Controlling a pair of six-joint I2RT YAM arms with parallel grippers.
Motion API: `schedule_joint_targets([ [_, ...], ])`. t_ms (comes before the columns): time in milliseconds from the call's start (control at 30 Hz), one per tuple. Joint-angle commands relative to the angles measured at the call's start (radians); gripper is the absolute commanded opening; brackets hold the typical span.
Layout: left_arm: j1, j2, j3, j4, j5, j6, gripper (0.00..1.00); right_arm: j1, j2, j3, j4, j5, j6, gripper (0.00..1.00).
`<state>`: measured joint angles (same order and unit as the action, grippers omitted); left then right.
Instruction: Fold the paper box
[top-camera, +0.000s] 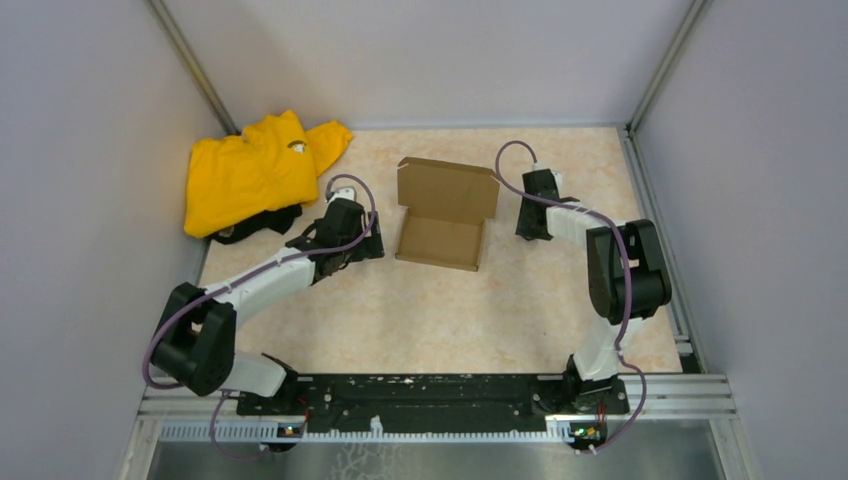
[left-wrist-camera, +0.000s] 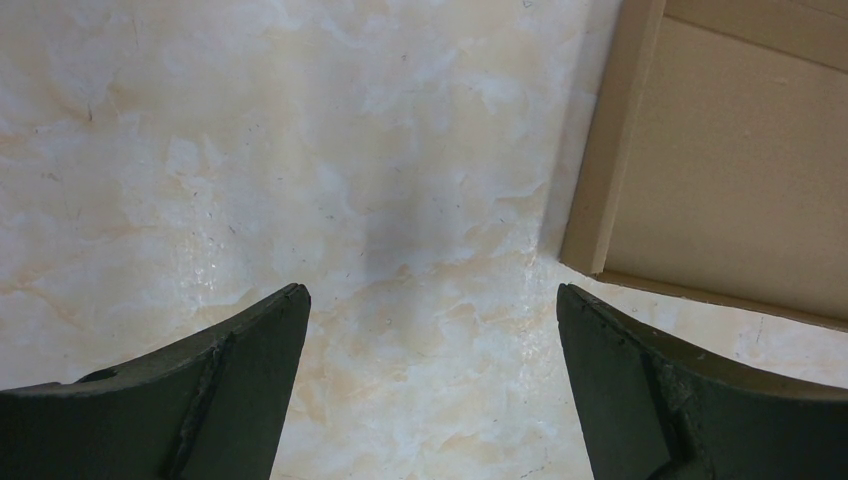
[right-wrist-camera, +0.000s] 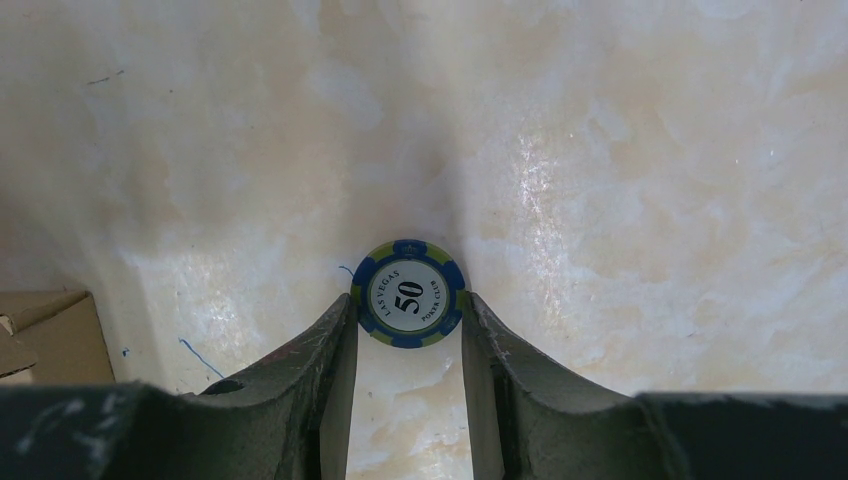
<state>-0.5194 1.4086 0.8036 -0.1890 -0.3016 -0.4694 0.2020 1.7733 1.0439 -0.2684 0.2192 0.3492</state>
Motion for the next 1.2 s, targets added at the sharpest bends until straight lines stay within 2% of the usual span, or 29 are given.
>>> schedule_joint_targets([
  [0, 0.006, 0.008, 0.025, 0.024, 0.012, 0.013, 0.99, -0.007, 0.019, 0.013, -0.008, -0.020, -0.009, 0.32],
  [1033, 0.006, -0.015, -0.001, 0.027, 0.032, -0.009, 0.99, 0.100, -0.083, -0.076, -0.016, 0.028, 0.042, 0.30],
  [1067, 0.005, -0.014, 0.000, 0.028, 0.031, -0.009, 0.99, 0.099, -0.082, -0.073, -0.017, 0.029, 0.041, 0.32],
  [1167, 0.006, -0.011, 0.001, 0.028, 0.029, -0.009, 0.99, 0.099, -0.080, -0.058, -0.016, 0.035, 0.033, 0.47],
])
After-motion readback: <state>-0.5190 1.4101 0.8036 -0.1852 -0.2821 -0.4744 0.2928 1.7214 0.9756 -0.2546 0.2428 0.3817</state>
